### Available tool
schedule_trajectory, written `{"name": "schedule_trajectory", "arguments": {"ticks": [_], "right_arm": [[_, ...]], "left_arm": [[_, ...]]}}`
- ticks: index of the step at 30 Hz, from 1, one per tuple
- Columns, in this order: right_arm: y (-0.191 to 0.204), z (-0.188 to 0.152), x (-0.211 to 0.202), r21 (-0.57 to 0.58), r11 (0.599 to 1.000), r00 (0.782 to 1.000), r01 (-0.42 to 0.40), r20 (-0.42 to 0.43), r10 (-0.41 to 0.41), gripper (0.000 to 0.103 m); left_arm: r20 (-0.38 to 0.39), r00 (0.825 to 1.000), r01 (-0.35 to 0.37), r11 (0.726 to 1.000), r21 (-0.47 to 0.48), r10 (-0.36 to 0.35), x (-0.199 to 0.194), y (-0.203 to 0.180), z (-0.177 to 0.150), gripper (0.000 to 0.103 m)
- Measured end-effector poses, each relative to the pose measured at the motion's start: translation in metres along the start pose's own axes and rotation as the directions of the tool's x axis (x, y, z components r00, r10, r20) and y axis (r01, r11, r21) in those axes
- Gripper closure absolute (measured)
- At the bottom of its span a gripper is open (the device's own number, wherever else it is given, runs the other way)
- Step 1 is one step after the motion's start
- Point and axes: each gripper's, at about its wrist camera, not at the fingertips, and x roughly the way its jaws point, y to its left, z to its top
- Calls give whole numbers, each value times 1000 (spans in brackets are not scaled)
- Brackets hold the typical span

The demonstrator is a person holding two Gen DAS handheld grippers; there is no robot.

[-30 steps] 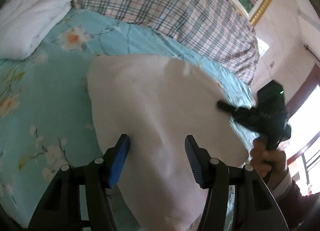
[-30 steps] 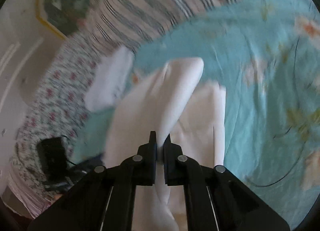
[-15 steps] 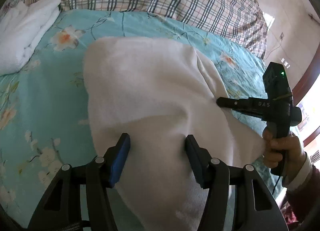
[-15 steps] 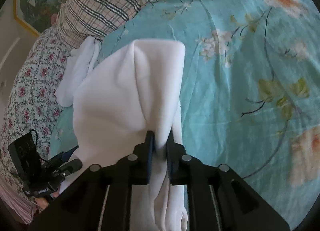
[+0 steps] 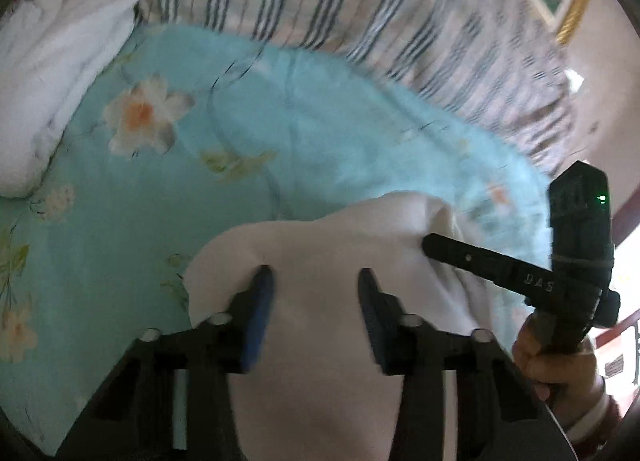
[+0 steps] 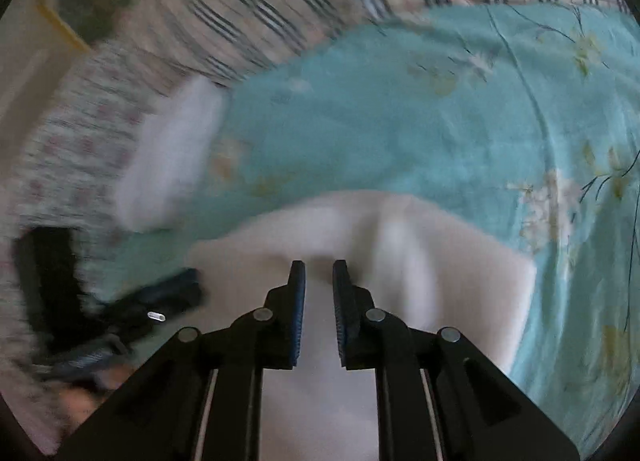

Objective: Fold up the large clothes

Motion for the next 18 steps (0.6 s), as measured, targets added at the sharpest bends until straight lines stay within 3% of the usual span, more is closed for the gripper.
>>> {"name": "schedule_trajectory", "arguments": {"ticks": [1, 2, 5, 9, 13, 18], "right_arm": [[-9, -1, 13, 11, 1000, 1000, 26, -17, -26, 95], [-18, -3, 23, 23, 999, 999, 29, -21, -29, 103], [-35, -2, 30, 70, 997, 1000, -12, 20, 10, 103], [-24, 1, 23, 40, 999, 1000, 26, 6, -26, 103], [-16, -15, -26, 47, 999, 999, -28, 30, 26, 100], [2, -64, -88, -43, 996, 996, -76, 41, 78, 100]], "left_arm": [[-10, 1000, -8, 1000, 3, 8, 9, 4, -3, 87], [-11, 1000, -12, 1000, 15, 12, 17, 8, -4, 89], [12, 1000, -24, 998, 60, 23, 25, 4, -10, 90], [24, 998, -54, 996, 71, 52, 15, -3, -13, 90], [56, 998, 37, 999, 30, -39, -30, -5, -32, 83], [117, 983, 128, 988, 88, -138, -93, -20, -85, 83]]}}
